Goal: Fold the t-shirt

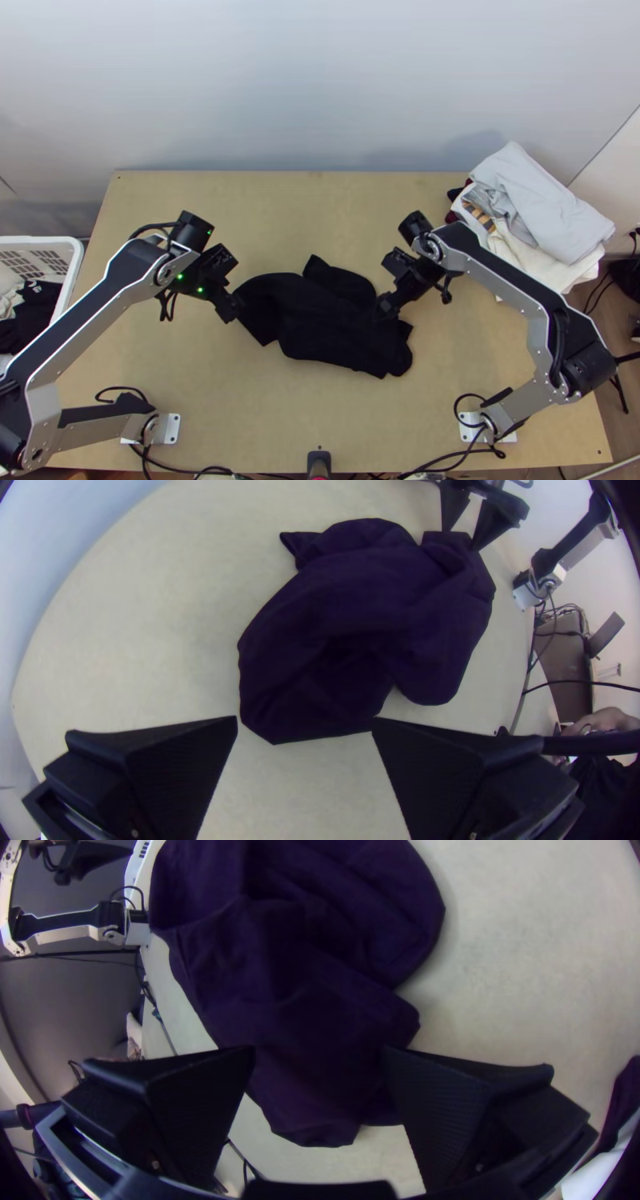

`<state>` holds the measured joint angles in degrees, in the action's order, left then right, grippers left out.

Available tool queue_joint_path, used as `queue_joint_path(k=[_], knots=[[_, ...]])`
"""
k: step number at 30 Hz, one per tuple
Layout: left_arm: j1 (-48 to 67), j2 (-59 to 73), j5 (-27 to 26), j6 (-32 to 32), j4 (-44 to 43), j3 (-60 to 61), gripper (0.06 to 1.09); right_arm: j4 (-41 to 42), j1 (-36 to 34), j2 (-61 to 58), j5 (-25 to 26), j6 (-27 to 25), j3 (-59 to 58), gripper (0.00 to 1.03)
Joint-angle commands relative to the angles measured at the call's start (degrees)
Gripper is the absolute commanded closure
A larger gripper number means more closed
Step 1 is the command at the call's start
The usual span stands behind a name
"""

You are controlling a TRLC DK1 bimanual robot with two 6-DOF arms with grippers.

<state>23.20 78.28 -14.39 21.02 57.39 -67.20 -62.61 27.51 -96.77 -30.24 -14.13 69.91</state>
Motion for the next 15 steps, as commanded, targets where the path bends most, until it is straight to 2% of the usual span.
queue_joint_path(k=[1, 6, 12, 15], knots=[[-1.14, -1.64, -0.02, -0.19, -0.43, 1.81, 0.1, 1.17, 2.2, 2.29, 0.09, 1.3, -3.38, 0.2], [-1.4, -1.9, -0.02, -0.27, -0.87, 2.6, 0.1, 3.46, 1.94, 3.17, 0.09, 2.53, -4.08, 0.4], [-1.58, -2.96, -0.02, -0.36, -1.4, 4.53, 0.1, 4.87, 1.5, 4.66, 0.0, 3.06, -4.52, 0.79], [-1.58, -2.87, 0.15, -0.36, -2.37, 6.47, 0.1, 4.95, 0.97, 6.95, 0.09, 3.06, -4.43, 0.94]])
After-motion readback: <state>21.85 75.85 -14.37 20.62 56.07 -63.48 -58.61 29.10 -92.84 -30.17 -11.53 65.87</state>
